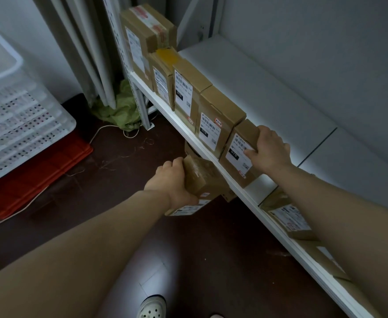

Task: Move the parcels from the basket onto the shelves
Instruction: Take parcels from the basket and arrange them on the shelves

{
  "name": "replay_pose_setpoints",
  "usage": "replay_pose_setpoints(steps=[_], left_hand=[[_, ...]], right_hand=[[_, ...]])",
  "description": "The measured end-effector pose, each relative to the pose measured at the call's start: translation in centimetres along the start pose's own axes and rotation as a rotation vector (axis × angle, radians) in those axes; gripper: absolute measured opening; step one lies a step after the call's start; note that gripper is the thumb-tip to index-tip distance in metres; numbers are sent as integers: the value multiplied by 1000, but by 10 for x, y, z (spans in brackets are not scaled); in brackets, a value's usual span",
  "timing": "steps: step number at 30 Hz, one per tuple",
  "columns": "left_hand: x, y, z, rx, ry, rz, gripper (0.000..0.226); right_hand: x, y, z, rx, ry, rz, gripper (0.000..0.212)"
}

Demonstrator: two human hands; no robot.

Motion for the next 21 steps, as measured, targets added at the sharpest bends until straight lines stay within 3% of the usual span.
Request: replay_pose_setpoints(steps=[21], left_hand=[[3, 0, 3, -12, -5, -8, 108]], right_hand=[[6, 0, 10, 10, 8, -16, 51]])
Point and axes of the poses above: each hand's wrist, its own x-axis towards the middle knuckle, its own y-axis out of the palm, z = x × y, the point moved 5 cm from there along x, towards the middle knuckle, and after that the axes turned 1 degree about -z, right-handed, at the moved point
